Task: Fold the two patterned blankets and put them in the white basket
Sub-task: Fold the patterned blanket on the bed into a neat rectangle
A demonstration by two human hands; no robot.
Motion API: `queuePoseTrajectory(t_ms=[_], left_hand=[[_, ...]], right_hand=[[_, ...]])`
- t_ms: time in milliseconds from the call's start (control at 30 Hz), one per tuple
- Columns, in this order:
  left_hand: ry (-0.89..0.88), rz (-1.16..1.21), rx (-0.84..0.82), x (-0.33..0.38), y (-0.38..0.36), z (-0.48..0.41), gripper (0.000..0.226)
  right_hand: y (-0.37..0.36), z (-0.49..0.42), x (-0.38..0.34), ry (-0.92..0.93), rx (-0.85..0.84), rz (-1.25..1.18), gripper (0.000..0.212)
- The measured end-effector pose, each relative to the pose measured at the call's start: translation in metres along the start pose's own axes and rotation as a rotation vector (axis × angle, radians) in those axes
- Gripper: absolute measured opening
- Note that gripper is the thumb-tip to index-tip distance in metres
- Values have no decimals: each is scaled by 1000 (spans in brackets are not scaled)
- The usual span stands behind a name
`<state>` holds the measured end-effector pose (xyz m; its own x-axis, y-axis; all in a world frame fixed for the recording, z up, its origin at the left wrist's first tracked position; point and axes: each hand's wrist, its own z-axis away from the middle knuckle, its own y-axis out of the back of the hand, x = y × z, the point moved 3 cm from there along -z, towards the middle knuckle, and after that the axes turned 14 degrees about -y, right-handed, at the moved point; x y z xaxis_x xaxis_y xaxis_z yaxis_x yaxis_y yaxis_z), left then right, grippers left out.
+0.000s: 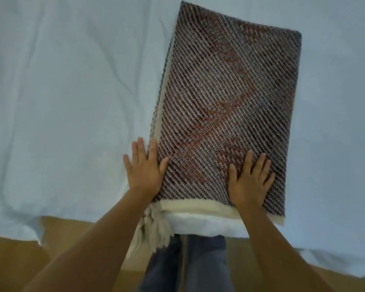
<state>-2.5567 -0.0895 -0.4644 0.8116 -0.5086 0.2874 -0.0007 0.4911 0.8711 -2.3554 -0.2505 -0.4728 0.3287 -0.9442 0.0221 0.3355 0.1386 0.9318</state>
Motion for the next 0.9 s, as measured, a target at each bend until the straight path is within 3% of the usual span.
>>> queuePoseTrajectory(t_ms=[133,300,467,667,767,900], left_hand=[[16,159,232,13,5,42,56],[234,277,135,16,-5,67,59],[166,631,148,12,0,63,36],[165,558,271,-8,8,76,37],[264,518,359,-8,7,86,28],[362,627,120,-3,-7,90,36]], right_hand=[[9,1,-6,48,-21,-26,74],[4,55,-30,315,-51,-92,65],[-8,82,-47,320,-97,-133,70],[-19,93,-48,424,-93,-26,84],[-20,92,-47,418,-94,-18,85],[-20,90,-47,430,-116,-27,86]])
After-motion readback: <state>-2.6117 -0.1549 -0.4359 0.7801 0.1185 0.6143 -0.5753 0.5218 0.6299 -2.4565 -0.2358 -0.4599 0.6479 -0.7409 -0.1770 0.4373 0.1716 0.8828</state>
